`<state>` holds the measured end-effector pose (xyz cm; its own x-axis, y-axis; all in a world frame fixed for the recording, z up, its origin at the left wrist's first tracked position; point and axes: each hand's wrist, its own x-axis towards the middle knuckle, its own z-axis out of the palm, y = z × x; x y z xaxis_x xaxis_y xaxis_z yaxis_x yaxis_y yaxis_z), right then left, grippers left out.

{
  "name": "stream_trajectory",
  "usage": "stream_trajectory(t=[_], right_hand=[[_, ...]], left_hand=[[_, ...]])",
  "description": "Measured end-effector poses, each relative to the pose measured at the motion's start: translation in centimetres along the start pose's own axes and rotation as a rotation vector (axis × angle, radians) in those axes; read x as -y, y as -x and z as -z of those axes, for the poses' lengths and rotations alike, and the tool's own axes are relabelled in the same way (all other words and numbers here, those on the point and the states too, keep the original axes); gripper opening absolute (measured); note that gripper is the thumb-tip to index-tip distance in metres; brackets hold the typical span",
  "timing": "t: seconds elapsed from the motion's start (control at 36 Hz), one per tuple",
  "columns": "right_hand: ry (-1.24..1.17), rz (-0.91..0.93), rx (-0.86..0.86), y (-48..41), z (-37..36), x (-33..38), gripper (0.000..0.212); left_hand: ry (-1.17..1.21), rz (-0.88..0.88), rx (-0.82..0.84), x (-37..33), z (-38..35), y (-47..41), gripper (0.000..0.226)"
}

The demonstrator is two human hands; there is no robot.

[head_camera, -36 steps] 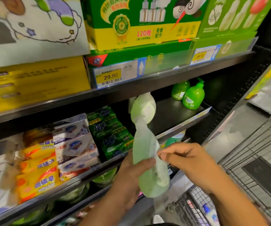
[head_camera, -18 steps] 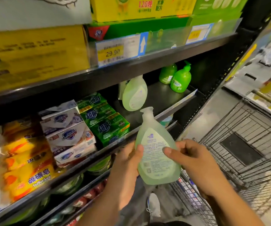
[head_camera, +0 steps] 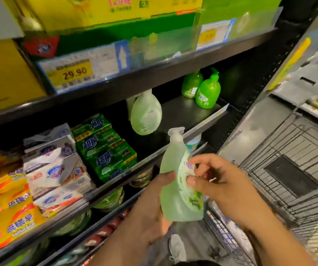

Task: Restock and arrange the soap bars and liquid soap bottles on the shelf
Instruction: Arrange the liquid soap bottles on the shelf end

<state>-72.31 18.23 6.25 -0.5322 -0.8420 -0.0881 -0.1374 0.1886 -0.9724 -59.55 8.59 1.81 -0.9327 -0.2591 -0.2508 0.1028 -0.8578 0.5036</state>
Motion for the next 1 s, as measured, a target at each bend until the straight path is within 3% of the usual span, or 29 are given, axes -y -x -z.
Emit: stream_trajectory(t=[0.08, 0.14, 0.22, 0.28, 0.36, 0.39, 0.44, 0.56, 0.64, 0.72, 0.81, 0.92, 1.0], right_hand=[[0.153, -0.093, -0.088, -1.6, 2.5, -1.0, 0.052], [0.24, -0.146, -0.045, -2.5, 4.3, -1.2, 0.053], [0.133, -0.188, 0.142, -3.8, 6.3, -1.3, 0.049], [0.038, -0.199, 0.224, -4.5, 7.0, -1.1, 0.031], [-0.11, -0.163, 0.26, -5.9, 8.0, -1.4, 0.013], [-0.157, -0.148, 0.267, -6.2, 8.4, -1.4, 0.014], [-0.186, -0.12, 0.268, -7.0, 9.7, -2.0, 0.038], [-0.159, -0.009, 0.263, -8.9, 12.3, -3.2, 0.058], [-0.058, 0.161, 0.224, -10.4, 14.1, -3.7, 0.064], [0.077, 0.454, 0.162, -11.3, 15.1, -4.1, 0.057], [0.02, 0.64, 0.115, -11.4, 15.2, -5.1, 0.047], [-0.084, 0.52, 0.138, -10.8, 15.7, -6.1, 0.053], [-0.225, 0.294, 0.231, -10.4, 16.2, -5.3, 0.063]], left_hand=[[0.001, -0.052, -0.224, -0.4, -1.6, -1.6, 0.046], [-0.049, -0.11, -0.255, -0.9, -2.9, -2.6, 0.047], [-0.072, -0.156, -0.322, -0.9, -3.8, -4.3, 0.06], [-0.098, -0.161, -0.359, -0.9, -4.4, -5.0, 0.064], [-0.278, -0.205, -0.405, -0.6, -5.2, -6.1, 0.053], [-0.348, -0.225, -0.432, -0.6, -5.3, -6.7, 0.044], [-0.467, -0.276, -0.449, -0.8, -5.5, -7.6, 0.033], [-0.695, -0.393, -0.395, -1.4, -6.3, -9.2, 0.038], [-0.924, -0.527, -0.414, -1.6, -6.5, -10.3, 0.058], [-1.149, -0.691, -0.403, -2.0, -6.9, -10.5, 0.066], [-1.414, -0.807, -0.32, -2.3, -7.2, -10.5, 0.054], [-1.471, -0.725, -0.315, -2.4, -7.4, -10.6, 0.062], [-1.284, -0.618, -0.384, -2.4, -8.5, -10.9, 0.063]])
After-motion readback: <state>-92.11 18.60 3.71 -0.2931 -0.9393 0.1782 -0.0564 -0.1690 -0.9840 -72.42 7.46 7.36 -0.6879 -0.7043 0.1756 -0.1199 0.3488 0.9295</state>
